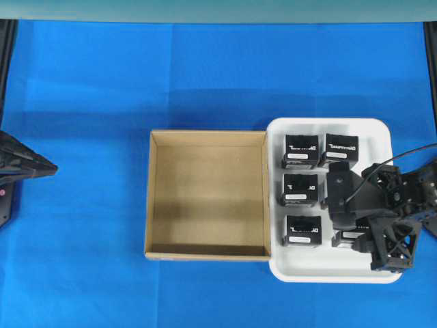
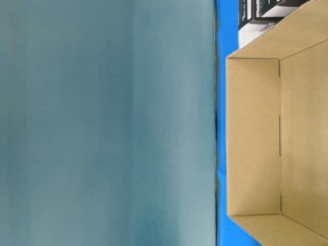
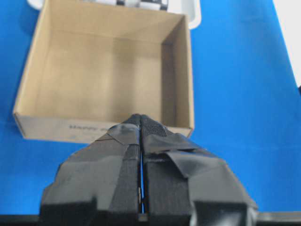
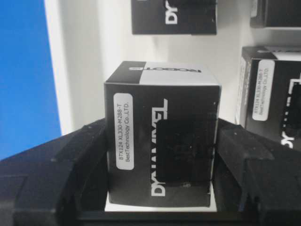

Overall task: Pick the box from inside the cardboard box.
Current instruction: 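Carry the black box to the white tray's lower-right corner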

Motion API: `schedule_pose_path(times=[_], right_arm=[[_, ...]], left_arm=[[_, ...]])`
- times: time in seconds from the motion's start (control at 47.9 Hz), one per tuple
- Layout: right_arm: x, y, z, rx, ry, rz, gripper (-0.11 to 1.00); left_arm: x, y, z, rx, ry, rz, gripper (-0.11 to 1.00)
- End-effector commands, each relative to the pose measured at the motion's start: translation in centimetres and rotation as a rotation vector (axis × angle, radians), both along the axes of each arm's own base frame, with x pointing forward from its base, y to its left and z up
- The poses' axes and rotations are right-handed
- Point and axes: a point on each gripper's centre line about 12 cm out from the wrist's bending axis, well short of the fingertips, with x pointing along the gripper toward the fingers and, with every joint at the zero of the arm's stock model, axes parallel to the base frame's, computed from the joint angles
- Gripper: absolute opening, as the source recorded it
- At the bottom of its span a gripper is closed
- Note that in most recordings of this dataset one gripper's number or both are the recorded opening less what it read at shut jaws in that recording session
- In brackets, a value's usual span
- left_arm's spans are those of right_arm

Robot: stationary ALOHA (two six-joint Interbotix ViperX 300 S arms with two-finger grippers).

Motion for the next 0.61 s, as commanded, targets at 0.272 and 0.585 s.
schedule_pose_path(times=[0.272, 0.585], right_arm=[[0.9, 0.4, -2.6, -0.012, 0.017, -0.002, 0.60], [1.3, 0.5, -4.5, -0.029, 0.052, -0.001, 0.60]], left_arm=[[0.4, 0.0, 1.0, 0.000, -0.032, -0.001, -0.05], [0.7, -0.1, 0.9, 0.000, -0.020, -0.001, -0.05]])
